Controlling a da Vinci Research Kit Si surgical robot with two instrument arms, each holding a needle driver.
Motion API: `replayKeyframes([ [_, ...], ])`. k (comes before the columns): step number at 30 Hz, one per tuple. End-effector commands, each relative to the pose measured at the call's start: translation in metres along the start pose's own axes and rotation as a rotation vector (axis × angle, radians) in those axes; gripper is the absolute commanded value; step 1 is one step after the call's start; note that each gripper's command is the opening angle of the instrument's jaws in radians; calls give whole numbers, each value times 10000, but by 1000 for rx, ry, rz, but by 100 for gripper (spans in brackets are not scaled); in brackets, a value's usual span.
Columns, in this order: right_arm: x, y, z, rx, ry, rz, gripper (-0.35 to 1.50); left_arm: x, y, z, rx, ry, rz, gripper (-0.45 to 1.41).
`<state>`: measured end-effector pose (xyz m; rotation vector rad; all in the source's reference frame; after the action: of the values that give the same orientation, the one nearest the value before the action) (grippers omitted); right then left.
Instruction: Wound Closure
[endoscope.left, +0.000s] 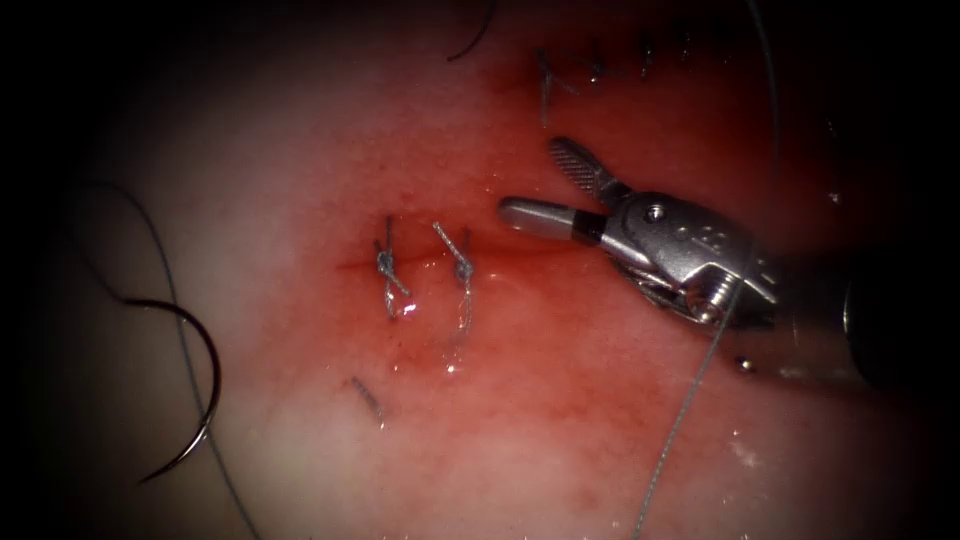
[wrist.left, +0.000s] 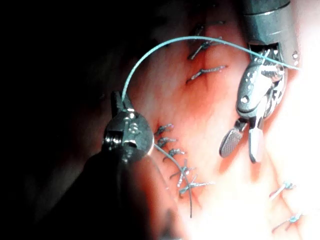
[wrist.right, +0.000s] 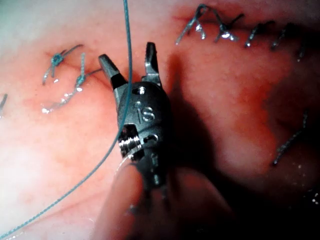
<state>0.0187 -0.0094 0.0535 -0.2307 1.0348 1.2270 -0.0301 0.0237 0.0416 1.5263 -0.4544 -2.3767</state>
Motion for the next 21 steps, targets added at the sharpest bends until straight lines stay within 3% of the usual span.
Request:
replayKeyframes([
  [1, -4, 9, -5, -20, 3, 4, 133, -2, -4, 8, 1, -2, 7, -45],
  [3, 7, 25, -21, -41, 13, 6, 135, -8, -4, 10, 1, -32, 32, -45],
  [5, 25, 44, -44, -52, 30, 8, 133, -21, -2, 13, -6, -145, 101, -45],
  [10, 50, 57, -68, -70, 51, -10, 131, -35, 2, 15, -21, -193, 148, -45],
  [18, 92, 46, -101, -61, 75, -3, 130, -54, 19, 35, -62, -395, 285, -45],
  [21, 98, 39, -107, -41, 70, -1, 128, -56, 27, 46, -75, -430, 312, -45],
])
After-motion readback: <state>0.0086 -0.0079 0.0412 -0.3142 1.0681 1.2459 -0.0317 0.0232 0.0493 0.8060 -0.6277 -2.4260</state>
